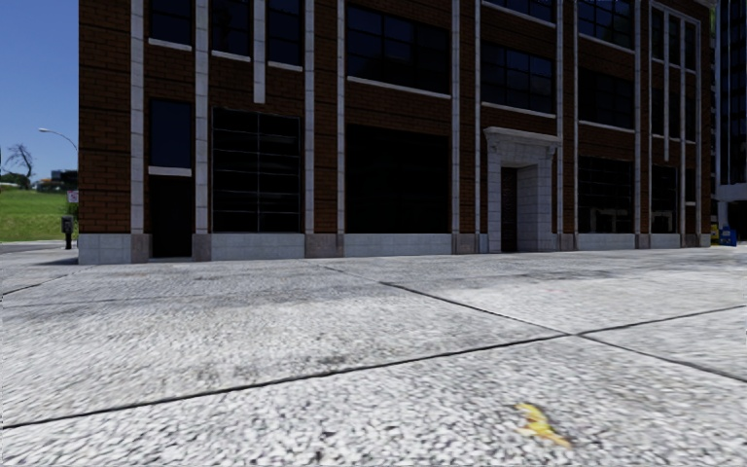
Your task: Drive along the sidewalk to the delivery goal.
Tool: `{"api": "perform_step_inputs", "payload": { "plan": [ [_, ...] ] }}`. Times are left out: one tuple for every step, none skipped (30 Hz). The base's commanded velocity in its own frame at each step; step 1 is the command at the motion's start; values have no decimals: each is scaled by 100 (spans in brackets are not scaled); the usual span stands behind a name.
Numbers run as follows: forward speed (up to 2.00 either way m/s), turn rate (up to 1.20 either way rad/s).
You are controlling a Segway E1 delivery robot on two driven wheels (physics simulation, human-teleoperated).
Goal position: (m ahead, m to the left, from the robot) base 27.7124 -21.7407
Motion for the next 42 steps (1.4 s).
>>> {"api": "perform_step_inputs", "payload": {
  "plan": [
    [200, -47],
    [200, -47],
    [200, -47],
    [200, -47],
    [200, -47],
    [200, -47],
    [200, -47],
    [200, -47],
    [200, -47],
    [200, -47],
    [200, -47],
    [200, -47],
    [200, -47],
    [200, -47],
    [200, -47],
    [200, -47],
    [200, -47],
    [200, -47],
    [200, -47],
    [200, -47],
    [200, -47],
    [200, -47],
    [200, -47],
    [200, -47],
    [200, -47],
    [200, -47],
    [200, -47],
    [200, -47],
    [200, -47],
    [200, -47],
    [200, -47],
    [200, -47],
    [200, -47],
    [200, -47],
    [200, -47],
    [200, -47],
    [200, -47],
    [200, -47],
    [200, -47],
    [200, -47],
    [200, -47],
    [200, -47]
  ]
}}
